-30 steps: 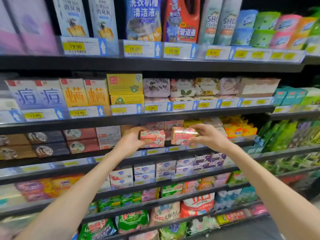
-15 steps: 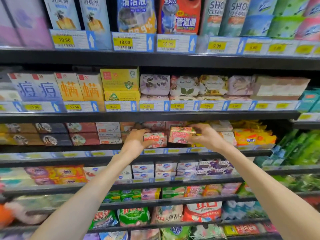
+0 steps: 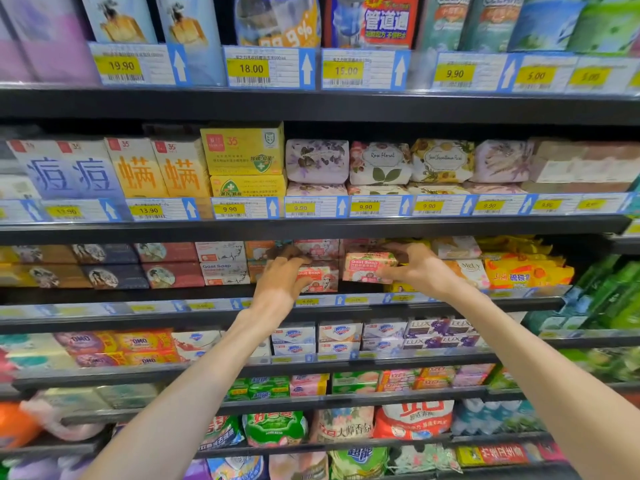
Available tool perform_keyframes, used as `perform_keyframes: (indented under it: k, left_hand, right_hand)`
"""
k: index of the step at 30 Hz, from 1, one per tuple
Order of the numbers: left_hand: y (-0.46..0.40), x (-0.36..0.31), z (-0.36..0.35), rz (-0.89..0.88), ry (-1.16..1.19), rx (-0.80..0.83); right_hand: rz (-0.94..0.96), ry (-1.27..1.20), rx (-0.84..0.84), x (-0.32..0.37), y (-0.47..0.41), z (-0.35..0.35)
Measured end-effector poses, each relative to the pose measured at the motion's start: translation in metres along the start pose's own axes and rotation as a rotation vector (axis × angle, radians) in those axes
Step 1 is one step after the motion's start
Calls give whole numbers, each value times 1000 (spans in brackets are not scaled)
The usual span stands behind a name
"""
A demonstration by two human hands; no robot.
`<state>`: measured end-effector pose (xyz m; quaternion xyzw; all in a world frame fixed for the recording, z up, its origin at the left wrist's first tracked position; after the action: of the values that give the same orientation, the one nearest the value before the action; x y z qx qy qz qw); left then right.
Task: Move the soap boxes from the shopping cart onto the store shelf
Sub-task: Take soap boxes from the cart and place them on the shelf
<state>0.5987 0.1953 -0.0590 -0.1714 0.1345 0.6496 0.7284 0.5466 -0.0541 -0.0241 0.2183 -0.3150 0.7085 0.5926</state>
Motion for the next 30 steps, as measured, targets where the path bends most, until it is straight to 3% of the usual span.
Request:
perform_keyframes:
  k: [18, 22, 27, 30]
  left_hand:
    - [-3, -7, -4, -60, -76, 10]
    - [-2, -7, -3, -64, -95, 8]
    - [-2, -6, -5, -52, -101, -2]
    - [-2, -5, -7, -41, -95, 7]
  right_hand:
    - [-67, 20, 12, -15, -12, -14]
    - [-27, 177, 20, -16, -13, -20]
    - [53, 643, 22, -5, -13, -25]
    - [19, 696, 2, -4, -14, -27]
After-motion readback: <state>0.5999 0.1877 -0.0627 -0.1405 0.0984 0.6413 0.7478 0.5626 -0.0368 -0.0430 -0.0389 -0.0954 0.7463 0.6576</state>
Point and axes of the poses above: each hand's wrist, its own y-axis away from the middle knuckle, its own z-axis out of the back of the hand, x = y × z, the point moved 8 cm from there along -y, towards the middle knuckle, and after that the axes turned 12 degrees about z, right-handed, at the moved point
